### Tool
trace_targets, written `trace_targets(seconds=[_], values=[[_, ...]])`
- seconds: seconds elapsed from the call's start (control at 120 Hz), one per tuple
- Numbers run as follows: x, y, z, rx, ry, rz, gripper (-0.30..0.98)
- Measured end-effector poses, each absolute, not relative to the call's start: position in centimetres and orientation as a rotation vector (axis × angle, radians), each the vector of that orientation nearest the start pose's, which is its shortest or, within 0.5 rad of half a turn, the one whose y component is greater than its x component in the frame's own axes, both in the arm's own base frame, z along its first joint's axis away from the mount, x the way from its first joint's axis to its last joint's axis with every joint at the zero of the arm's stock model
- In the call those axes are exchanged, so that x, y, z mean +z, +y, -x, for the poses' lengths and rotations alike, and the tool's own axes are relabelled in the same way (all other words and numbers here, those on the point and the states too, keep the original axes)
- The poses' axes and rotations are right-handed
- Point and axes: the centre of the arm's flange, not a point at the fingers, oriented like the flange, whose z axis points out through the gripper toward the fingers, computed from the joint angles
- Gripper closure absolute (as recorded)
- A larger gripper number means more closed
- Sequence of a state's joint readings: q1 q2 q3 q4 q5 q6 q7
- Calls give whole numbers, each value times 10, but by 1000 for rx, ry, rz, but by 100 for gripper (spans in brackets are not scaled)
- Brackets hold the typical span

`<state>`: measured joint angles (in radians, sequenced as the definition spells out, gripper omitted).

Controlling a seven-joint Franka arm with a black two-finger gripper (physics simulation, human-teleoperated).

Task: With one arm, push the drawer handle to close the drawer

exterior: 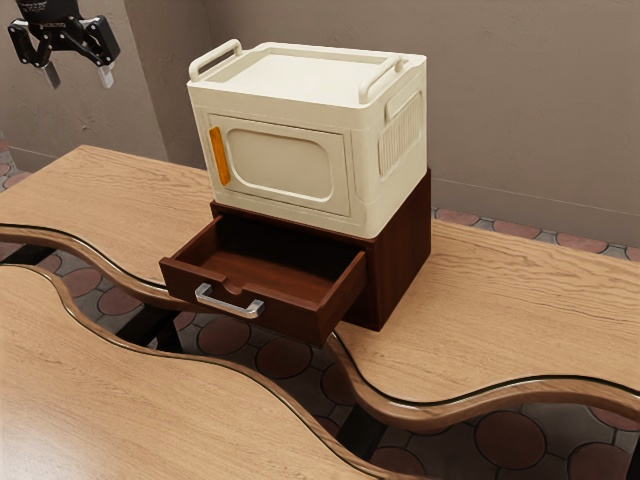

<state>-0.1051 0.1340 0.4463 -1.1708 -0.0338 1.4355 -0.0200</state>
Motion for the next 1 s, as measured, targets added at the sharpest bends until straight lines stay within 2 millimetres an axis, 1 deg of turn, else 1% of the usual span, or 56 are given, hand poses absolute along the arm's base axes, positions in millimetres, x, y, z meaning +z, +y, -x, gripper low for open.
trace_targets(seconds=[0.067,0.083,0.1,0.125,0.142,0.158,0.175,0.2,0.225,0.25,0.267,0.283,0.317,0.333,0.35,0.375,0.392,0.408,0.442,0.492,0.517,0.542,0.575,0.592,0.617,0.675,0.717,0.75,0.775,0.8,0.85,0.875,0.925,1.0], values=[[727,166,-545,-212,-539,3041,2],[732,165,-542,-225,-538,3042,2],[762,160,-528,-319,-524,3040,2],[810,150,-501,-473,-497,3033,2],[837,142,-482,-563,-475,3031,2],[858,135,-465,-637,-452,3029,2],[875,130,-451,-694,-432,3028,2],[892,122,-435,-756,-403,3029,2],[901,113,-426,-792,-372,3034,2],[905,103,-424,-805,-337,3044,2],[902,97,-426,-792,-313,3056,2],[894,91,-432,-760,-292,3073,2],[863,84,-450,-639,-266,3113,2],[845,81,-459,-567,-259,3132,2],[818,79,-470,-474,-250,3156,2],[760,76,-484,-284,-235,3196,2],[722,74,-488,-170,-227,3215,2],[688,73,-488,-78,-223,3230,2],[621,75,-475,84,-228,3256,2],[537,82,-441,264,-268,3281,2],[506,85,-421,322,-296,3287,2],[485,85,-401,346,-318,3286,2],[468,77,-378,324,-332,3265,2],[462,73,-371,308,-331,3252,2],[454,65,-367,288,-320,3236,2],[425,48,-374,305,-271,3210,2],[403,40,-384,331,-262,3207,2],[392,33,-391,337,-273,3222,2],[386,25,-396,331,-269,3232,2],[381,16,-400,322,-266,3240,3],[375,3,-409,295,-267,3248,17],[375,-1,-414,273,-264,3248,24],[378,-17,-425,222,-205,3229,38],[383,-27,-437,151,-145,3185,53]])
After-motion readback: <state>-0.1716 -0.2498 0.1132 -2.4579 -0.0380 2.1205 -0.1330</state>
